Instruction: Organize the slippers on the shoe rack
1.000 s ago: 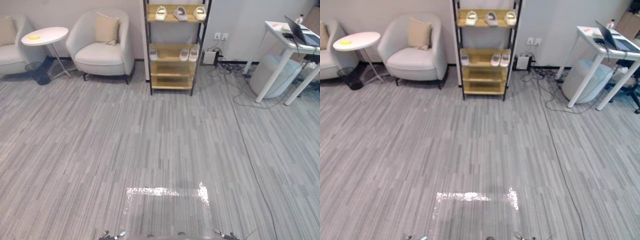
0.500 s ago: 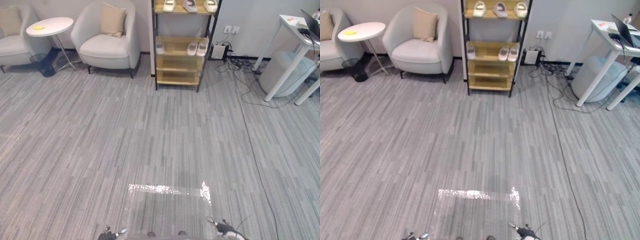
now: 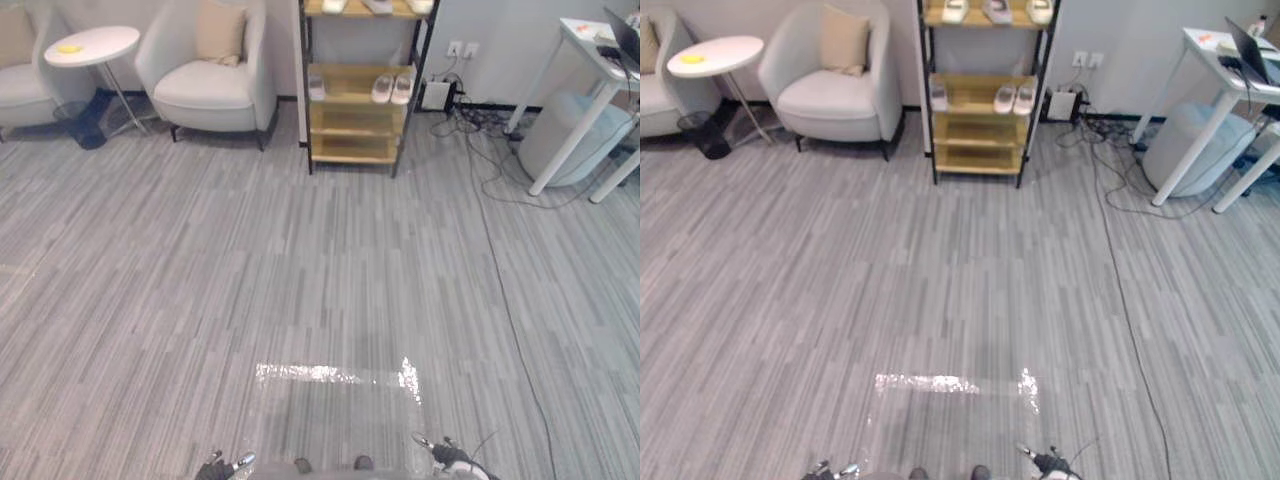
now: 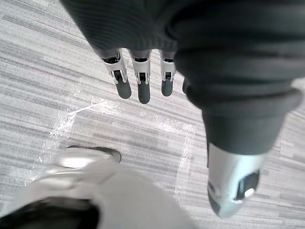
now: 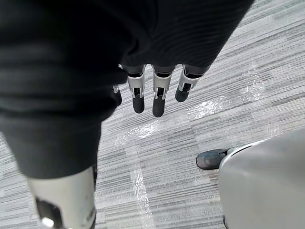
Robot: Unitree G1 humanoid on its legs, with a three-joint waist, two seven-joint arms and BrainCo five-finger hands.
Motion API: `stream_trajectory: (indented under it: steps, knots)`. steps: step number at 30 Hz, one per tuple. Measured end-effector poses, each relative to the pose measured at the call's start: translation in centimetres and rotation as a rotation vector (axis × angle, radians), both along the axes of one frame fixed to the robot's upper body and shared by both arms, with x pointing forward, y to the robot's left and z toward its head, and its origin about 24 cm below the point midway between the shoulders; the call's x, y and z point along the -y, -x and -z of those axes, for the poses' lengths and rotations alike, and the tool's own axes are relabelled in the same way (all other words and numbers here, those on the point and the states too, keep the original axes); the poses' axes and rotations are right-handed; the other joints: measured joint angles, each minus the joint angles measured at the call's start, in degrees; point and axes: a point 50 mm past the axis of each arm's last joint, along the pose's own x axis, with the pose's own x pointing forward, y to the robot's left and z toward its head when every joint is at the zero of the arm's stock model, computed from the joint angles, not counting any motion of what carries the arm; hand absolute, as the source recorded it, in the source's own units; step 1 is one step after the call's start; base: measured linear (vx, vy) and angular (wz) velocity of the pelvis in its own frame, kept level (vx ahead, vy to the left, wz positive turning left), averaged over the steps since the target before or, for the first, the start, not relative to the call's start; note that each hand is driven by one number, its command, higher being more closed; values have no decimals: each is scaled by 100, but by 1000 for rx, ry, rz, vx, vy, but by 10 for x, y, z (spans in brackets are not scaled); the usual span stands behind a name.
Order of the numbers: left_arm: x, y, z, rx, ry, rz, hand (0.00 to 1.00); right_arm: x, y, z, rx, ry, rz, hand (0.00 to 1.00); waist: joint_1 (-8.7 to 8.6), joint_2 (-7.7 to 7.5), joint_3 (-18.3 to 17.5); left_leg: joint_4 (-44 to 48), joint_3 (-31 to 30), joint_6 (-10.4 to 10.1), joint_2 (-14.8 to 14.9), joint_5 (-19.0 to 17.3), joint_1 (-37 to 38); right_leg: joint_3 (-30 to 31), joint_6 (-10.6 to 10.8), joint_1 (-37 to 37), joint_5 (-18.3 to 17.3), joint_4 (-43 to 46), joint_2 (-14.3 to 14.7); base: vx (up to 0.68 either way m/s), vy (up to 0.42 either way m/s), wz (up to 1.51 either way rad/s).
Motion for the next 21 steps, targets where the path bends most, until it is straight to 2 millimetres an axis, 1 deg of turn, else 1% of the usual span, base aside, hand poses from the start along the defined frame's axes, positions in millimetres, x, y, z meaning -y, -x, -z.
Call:
stream_trajectory:
  steps: [1, 2, 3, 4, 5, 6, 7, 8, 9, 10, 11, 12, 13, 14, 15, 16, 17, 18, 19, 20, 21]
  knots:
    - [1, -4, -2, 25, 2, -18, 0, 1, 0, 0, 3, 7, 5, 0, 33, 28, 46, 716, 102, 32, 132, 124, -286, 54, -40, 31, -106, 140, 29, 136, -44, -27]
    - [2, -5, -3, 42, 8, -47, 0, 0, -3, -2, 23, 12, 15, 0, 81, 33, 102, 1500, 171, 183, 260, 252, -647, 128, -157, 125, -241, 285, 40, 182, -17, -25]
    - [2, -4, -3, 49, 9, -67, 0, 1, -4, -3, 29, 12, 25, 0, 82, 74, 114, 1780, 190, 228, 284, 84, -823, 184, -162, 183, -355, 371, 29, 249, 25, -15]
    - [3, -6, -3, 56, 11, -69, 0, 2, -5, -3, 32, 14, 35, 0, 82, 86, 119, 1801, 206, 235, 264, -78, -984, 248, -183, 230, -406, 396, 3, 269, 58, -18]
    - [3, -9, -5, 70, 11, -69, 0, 3, -10, -5, 40, 17, 33, 0, 130, 73, 116, 1405, 222, 261, 168, -190, -1255, 305, -134, 249, -471, 376, -118, 263, 77, -29]
    - [3, -11, -5, 75, 10, -68, 0, 2, -15, -5, 47, 15, 31, 0, 181, 44, 123, 869, 209, 278, 50, -168, -1403, 340, -94, 247, -500, 352, -241, 278, 126, -41]
    - [2, -11, -5, 76, 9, -65, 0, 2, -19, -7, 57, 17, 31, 0, 248, 20, 135, 206, 182, 223, -92, 2, -1499, 415, -34, 250, -540, 331, -359, 320, 162, -48]
    - [2, -12, -6, 81, 8, -65, 0, 2, -24, -8, 67, 20, 30, 0, 330, -7, 153, -841, 87, 146, -284, 484, -1585, 526, 91, 301, -662, 291, -542, 446, 224, -41]
    - [3, -13, -6, 83, 8, -65, 0, 3, -26, -9, 70, 22, 29, 0, 350, -8, 160, -1399, 44, 105, -356, 768, -1586, 571, 147, 379, -709, 241, -614, 508, 271, -46]
    - [4, -7, -4, 73, 11, -69, 0, 4, -28, -9, 74, 27, 26, 0, 400, 28, 142, -2088, -41, -33, -357, 1221, -1504, 645, 228, 493, -837, 176, -662, 573, 299, -49]
    - [4, -2, -2, 54, 12, -73, 0, -2, -25, -7, 60, 10, 19, 0, 456, -29, 136, -1815, 46, 144, -423, 1695, -1472, 736, 224, 669, -981, 191, -759, 499, 249, -56]
    - [-2, -2, -3, 53, -3, -72, 0, -12, -28, -6, 64, -17, 12, 0, 503, -207, 115, -1520, 139, 422, -497, 1425, -1543, 767, 197, 625, -983, 487, -867, 550, 222, -37]
    - [-5, -2, -4, 56, -10, -71, 0, -16, -29, -6, 70, -28, 11, 0, 535, -283, 83, -1415, 202, 478, -513, 1285, -1565, 758, 208, 472, -973, 801, -911, 562, 203, -27]
    - [-8, -3, -5, 56, -16, -68, 0, -21, -30, -6, 77, -40, 9, 0, 558, -386, 85, -1263, 287, 549, -533, 1042, -1441, 829, 397, 170, -898, 1638, -966, 458, 166, -15]
    - [-8, -2, -5, 56, -18, -67, 0, -21, -29, -6, 75, -42, 6, 0, 558, -402, 89, -1234, 303, 577, -541, 965, -1369, 833, 513, 109, -842, 1903, -971, 529, 221, -22]
    - [-10, -1, -5, 47, -21, -63, 0, -23, -26, -4, 65, -42, -10, 0, 562, -445, 90, -1223, 343, 669, -600, 725, -996, 913, 1128, -205, -512, 3006, -1024, 510, 216, -20]
    - [-10, 0, -4, 42, -22, -57, 0, -23, -22, -3, 57, -39, -17, 0, 551, -441, 90, -1325, 323, 647, -654, 484, -498, 852, 1547, -583, -199, 4361, -1062, 710, 292, -20]
    - [-10, -2, -5, 46, -24, -47, 0, -23, -17, -2, 50, -41, -15, 0, 532, -431, 93, -1498, 300, 648, -704, 398, -118, 600, 1407, -837, -240, 5064, -1142, 497, 190, -5]
    - [-9, -4, -5, 50, -25, -39, 0, -21, -16, -3, 54, -35, -13, 0, 466, -382, 89, -1700, 243, 659, -738, 348, 209, 275, 1149, -1087, -370, 5466, -1233, 482, 155, 14]
    - [-9, -7, -6, 57, -26, -32, 0, -19, -18, -4, 66, -30, -13, 0, 410, -412, 72, -1891, 185, 684, -749, 339, 545, -39, 953, -1273, -524, 5569, -1287, 458, 101, 36]
    - [-10, -12, -7, 67, -27, -29, 0, -18, -20, -5, 75, -26, -14, 0, 300, -372, 94, -2086, 125, 710, -724, 335, 911, -489, 701, -1500, -752, 5348, -1335, 446, 69, 41]
